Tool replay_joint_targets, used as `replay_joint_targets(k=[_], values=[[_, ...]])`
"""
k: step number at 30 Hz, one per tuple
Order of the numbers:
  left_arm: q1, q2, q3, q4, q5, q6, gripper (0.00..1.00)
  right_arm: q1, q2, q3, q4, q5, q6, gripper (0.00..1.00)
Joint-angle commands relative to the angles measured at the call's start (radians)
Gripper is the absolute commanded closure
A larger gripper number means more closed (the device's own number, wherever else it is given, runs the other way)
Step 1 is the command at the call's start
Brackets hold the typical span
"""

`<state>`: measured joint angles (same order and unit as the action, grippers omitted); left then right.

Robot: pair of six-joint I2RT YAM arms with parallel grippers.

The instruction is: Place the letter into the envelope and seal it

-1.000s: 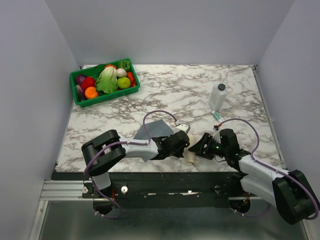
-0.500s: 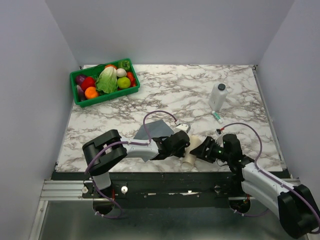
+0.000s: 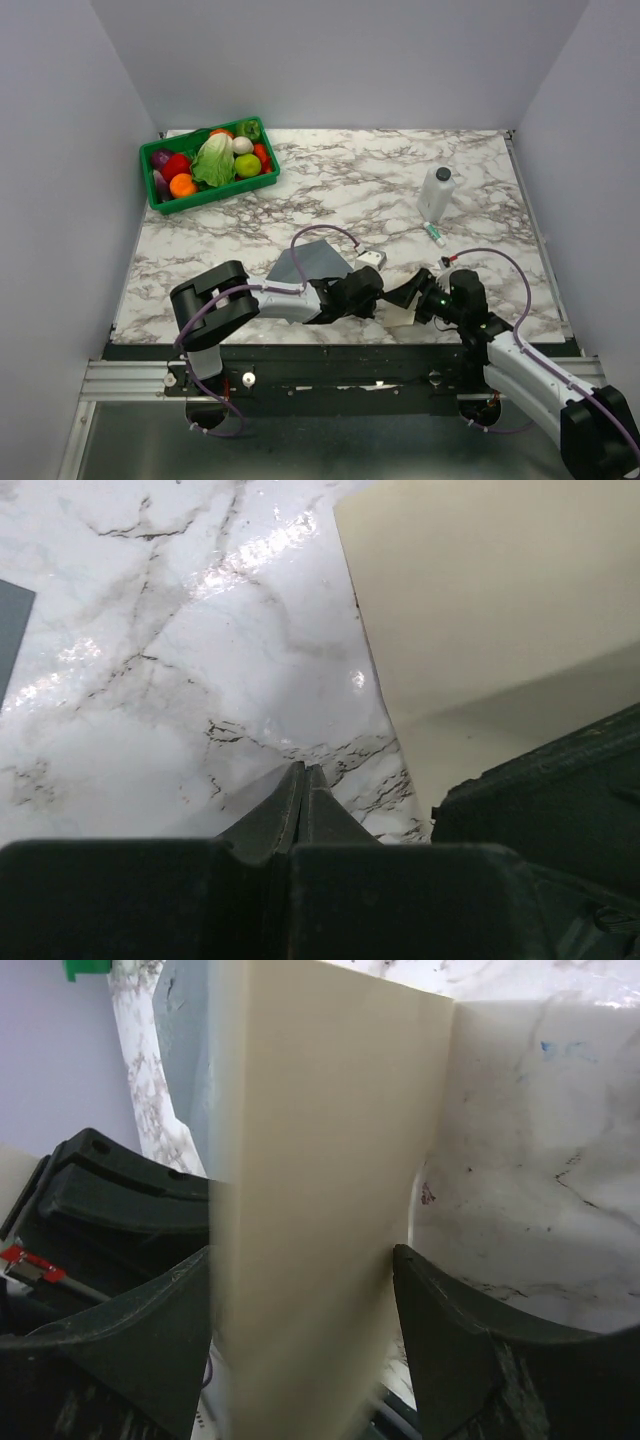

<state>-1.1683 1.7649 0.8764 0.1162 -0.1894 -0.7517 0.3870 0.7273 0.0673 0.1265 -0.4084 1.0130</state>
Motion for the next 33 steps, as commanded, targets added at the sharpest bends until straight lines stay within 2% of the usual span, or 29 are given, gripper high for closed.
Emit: replay_joint_targets(k=[1,13,23,30,33], values=[[-0.024,0.068,-0.020,-0.121,0.030,-0.006,1.00,0.006,0.006,-0.032,0.016,0.029,0.045,0.24],[-0.028,0.065,-0.025,-0.125,0.018,-0.014,1.00,0.006,-0.012,-0.032,-0.020,0.065,0.070,0.27],[-0.028,0.051,-0.014,-0.154,-0.015,-0.023,1.00,0.004,-0.095,0.111,-0.427,0.232,-0.019,0.33],[-0.028,0.064,-0.002,-0.153,-0.009,-0.020,1.00,0.004,-0.123,0.134,-0.504,0.257,-0.019,0.34],[-0.028,0.064,-0.002,-0.153,-0.008,-0.018,1.00,0.006,-0.127,0.128,-0.502,0.261,-0.011,0.39]])
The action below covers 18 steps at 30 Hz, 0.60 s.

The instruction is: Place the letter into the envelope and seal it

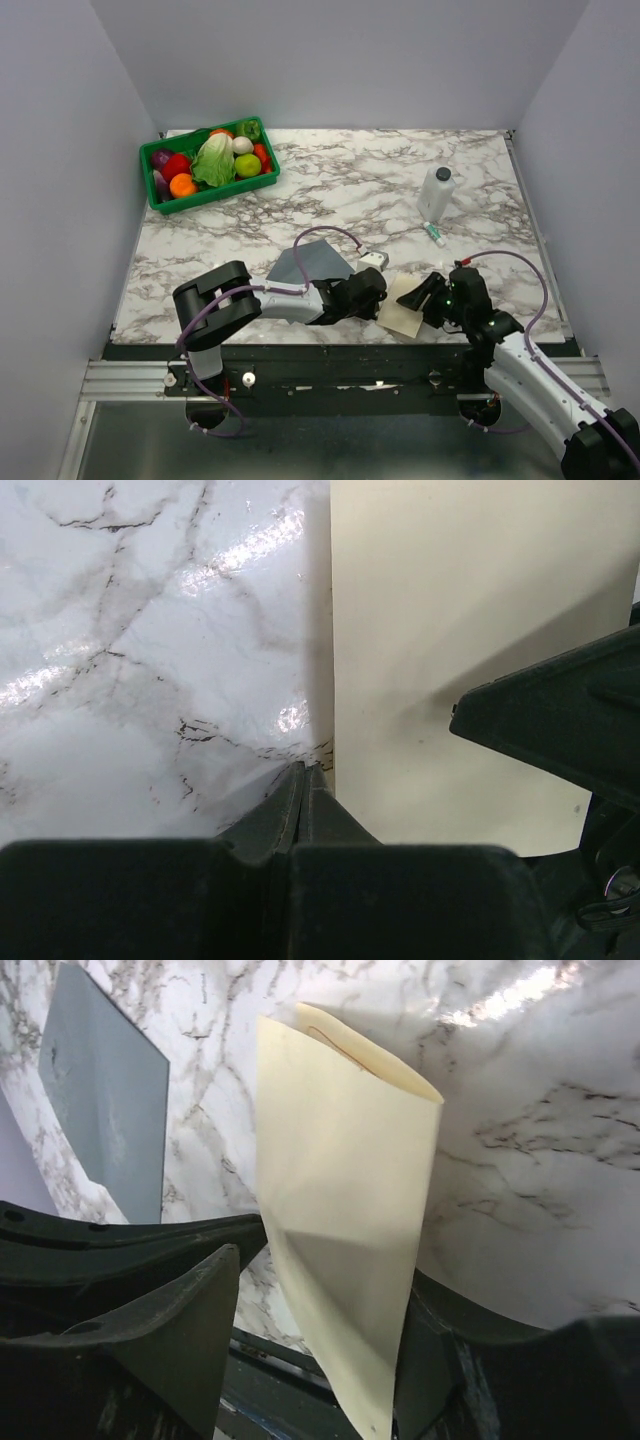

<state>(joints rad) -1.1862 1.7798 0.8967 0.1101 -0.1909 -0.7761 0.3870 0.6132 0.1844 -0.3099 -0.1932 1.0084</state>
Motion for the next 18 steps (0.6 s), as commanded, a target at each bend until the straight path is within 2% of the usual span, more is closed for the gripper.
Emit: replay_joint_targets(k=[1,7,9,13,18], values=[[-0.010,0.047,-0.024,-0.145,-0.007,0.005,1.00,0.006,-0.015,0.012,-0.066,0.046,-0.007,0.44],[-0.010,0.043,-0.031,-0.147,-0.013,0.003,1.00,0.006,-0.067,0.003,-0.067,0.052,-0.004,0.64],[-0.010,0.041,-0.035,-0.147,-0.015,0.001,1.00,0.006,-0.087,0.000,-0.075,0.055,0.001,0.67],[-0.010,0.040,-0.036,-0.148,-0.019,0.000,1.00,0.004,-0.130,0.000,-0.097,0.061,0.002,0.68],[-0.010,0.043,-0.030,-0.147,-0.019,0.000,1.00,0.006,-0.142,0.010,-0.135,0.074,-0.008,0.61]])
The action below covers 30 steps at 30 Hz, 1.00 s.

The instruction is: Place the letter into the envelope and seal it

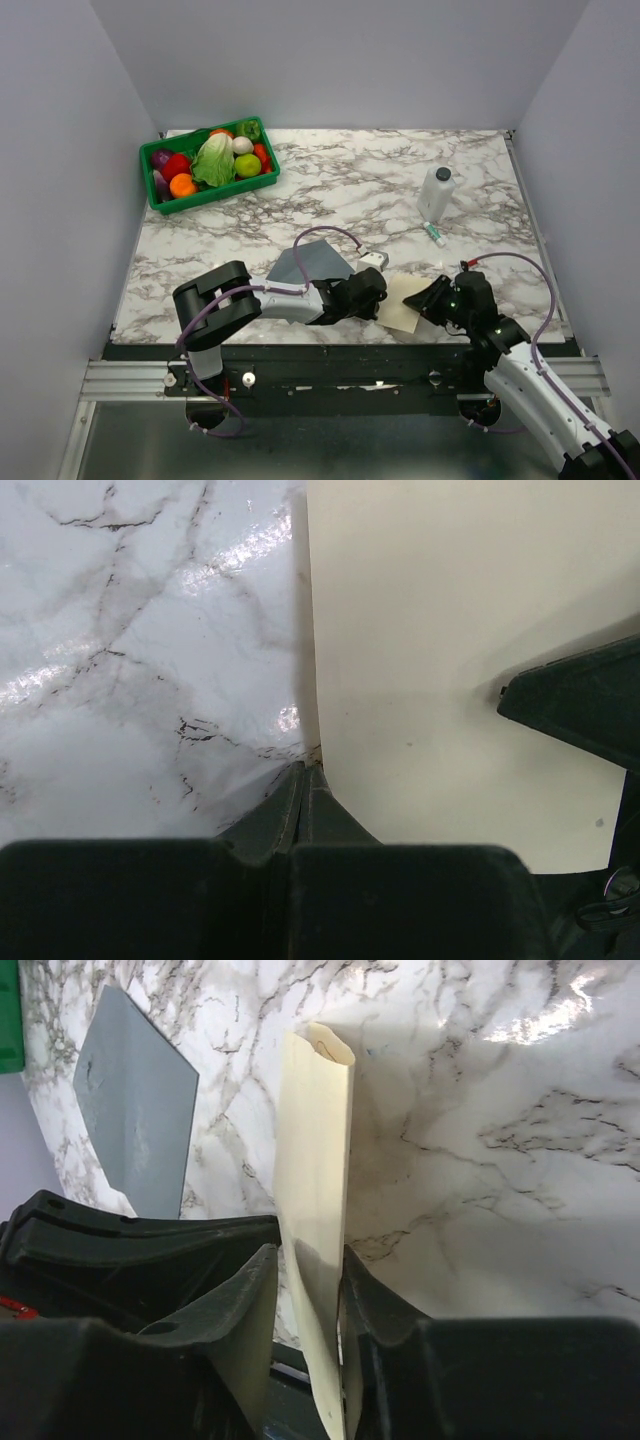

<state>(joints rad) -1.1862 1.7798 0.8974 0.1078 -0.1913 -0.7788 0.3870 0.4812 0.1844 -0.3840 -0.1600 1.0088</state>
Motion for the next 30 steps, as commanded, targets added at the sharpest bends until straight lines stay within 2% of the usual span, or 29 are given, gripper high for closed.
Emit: replay_joint_targets(k=[1,3,4,5,6,7,9,10,11,13,14,17,19,20,21,22,23,24,30], values=[[-0.010,0.041,-0.032,-0.145,-0.017,0.003,1.00,0.006,-0.009,0.012,-0.062,0.042,-0.007,0.61],[-0.010,0.041,-0.031,-0.146,-0.017,0.003,1.00,0.004,-0.010,0.010,-0.067,0.046,-0.009,0.72],[-0.010,0.040,-0.032,-0.148,-0.019,0.003,1.00,0.004,-0.010,0.010,-0.066,0.048,-0.010,0.79],[-0.010,0.036,-0.034,-0.148,-0.019,0.003,1.00,0.006,-0.010,0.010,-0.067,0.051,-0.012,0.91],[-0.010,0.036,-0.034,-0.148,-0.020,0.003,1.00,0.006,-0.007,0.012,-0.067,0.051,-0.013,0.96],[-0.010,0.032,-0.032,-0.152,-0.023,0.004,1.00,0.006,-0.007,0.016,-0.067,0.053,-0.018,0.99],[-0.009,0.018,-0.023,-0.181,-0.033,0.012,1.00,0.006,-0.009,0.029,-0.081,0.062,-0.035,1.00],[-0.006,-0.008,-0.017,-0.197,-0.049,0.025,0.95,0.006,-0.013,0.049,-0.090,0.069,-0.042,1.00],[-0.001,-0.025,0.000,-0.213,-0.057,0.033,0.78,0.006,-0.018,0.061,-0.117,0.091,-0.053,0.99],[0.010,-0.084,0.018,-0.266,-0.094,0.061,0.62,0.006,-0.029,0.092,-0.145,0.115,-0.067,1.00],[0.025,-0.104,0.040,-0.284,-0.109,0.070,0.46,0.004,-0.039,0.121,-0.179,0.140,-0.081,0.99],[0.077,-0.166,0.066,-0.335,-0.137,0.093,0.27,0.006,-0.059,0.183,-0.236,0.189,-0.104,1.00],[0.111,-0.178,0.071,-0.352,-0.148,0.098,0.26,0.004,-0.065,0.205,-0.259,0.204,-0.113,0.99],[0.126,-0.175,0.077,-0.358,-0.152,0.101,0.32,0.006,-0.070,0.217,-0.274,0.209,-0.114,1.00],[0.160,-0.168,0.081,-0.368,-0.154,0.101,0.45,0.006,-0.078,0.231,-0.282,0.215,-0.121,0.99],[0.171,-0.154,0.086,-0.375,-0.155,0.105,0.65,0.006,-0.081,0.236,-0.288,0.218,-0.121,1.00],[0.180,-0.148,0.092,-0.376,-0.157,0.110,0.97,0.006,-0.085,0.239,-0.297,0.218,-0.122,1.00],[0.191,-0.142,0.101,-0.378,-0.178,0.122,1.00,0.006,-0.092,0.240,-0.300,0.218,-0.122,0.99],[0.217,-0.066,0.159,-0.388,-0.220,0.150,1.00,0.006,-0.112,0.230,-0.314,0.218,-0.115,0.99]])
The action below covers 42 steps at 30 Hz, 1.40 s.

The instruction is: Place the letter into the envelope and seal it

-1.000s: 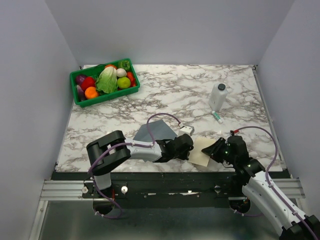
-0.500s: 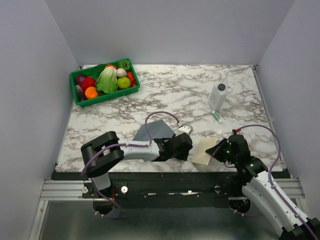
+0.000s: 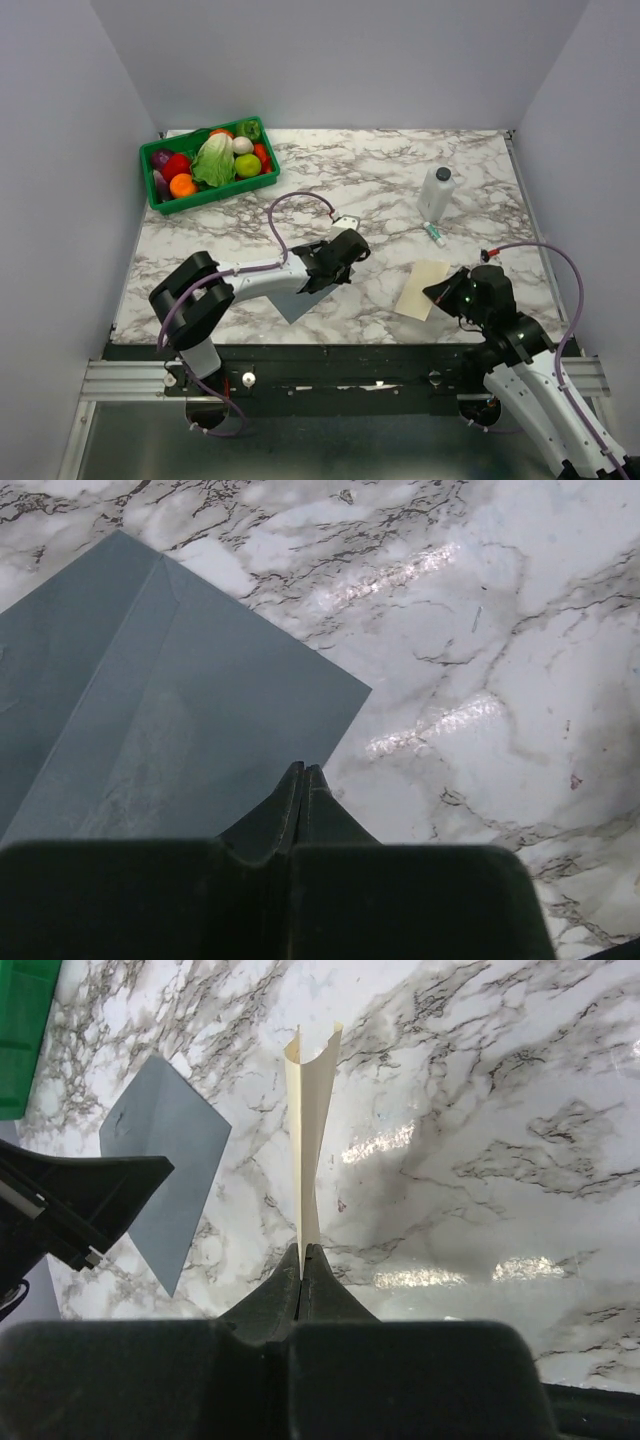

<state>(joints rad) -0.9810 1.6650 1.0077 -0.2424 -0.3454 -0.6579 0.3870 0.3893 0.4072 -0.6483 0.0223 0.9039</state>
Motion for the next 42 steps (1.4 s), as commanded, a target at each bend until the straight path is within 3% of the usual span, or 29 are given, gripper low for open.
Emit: replay_joint_targets(k=[1,20,28,36,42], values=[[0.021,0.067,0.055,-0.038,-0.073,0.029,1.00,0.006,-0.021,0.007,-0.050,0.036,-0.010,0.99],[0.065,0.229,0.160,0.023,0.000,0.057,1.00,0.006,-0.021,0.038,-0.074,0.027,-0.011,0.99],[-0.050,0.199,-0.017,0.087,0.074,0.000,1.00,0.006,-0.014,0.039,-0.073,0.030,-0.008,1.00],[-0.255,0.024,-0.230,0.071,0.094,-0.114,1.00,0.006,0.040,0.027,-0.021,0.013,-0.013,0.99],[-0.278,-0.299,-0.441,-0.055,0.020,-0.298,1.00,0.004,0.060,0.016,0.019,-0.008,-0.010,0.99]])
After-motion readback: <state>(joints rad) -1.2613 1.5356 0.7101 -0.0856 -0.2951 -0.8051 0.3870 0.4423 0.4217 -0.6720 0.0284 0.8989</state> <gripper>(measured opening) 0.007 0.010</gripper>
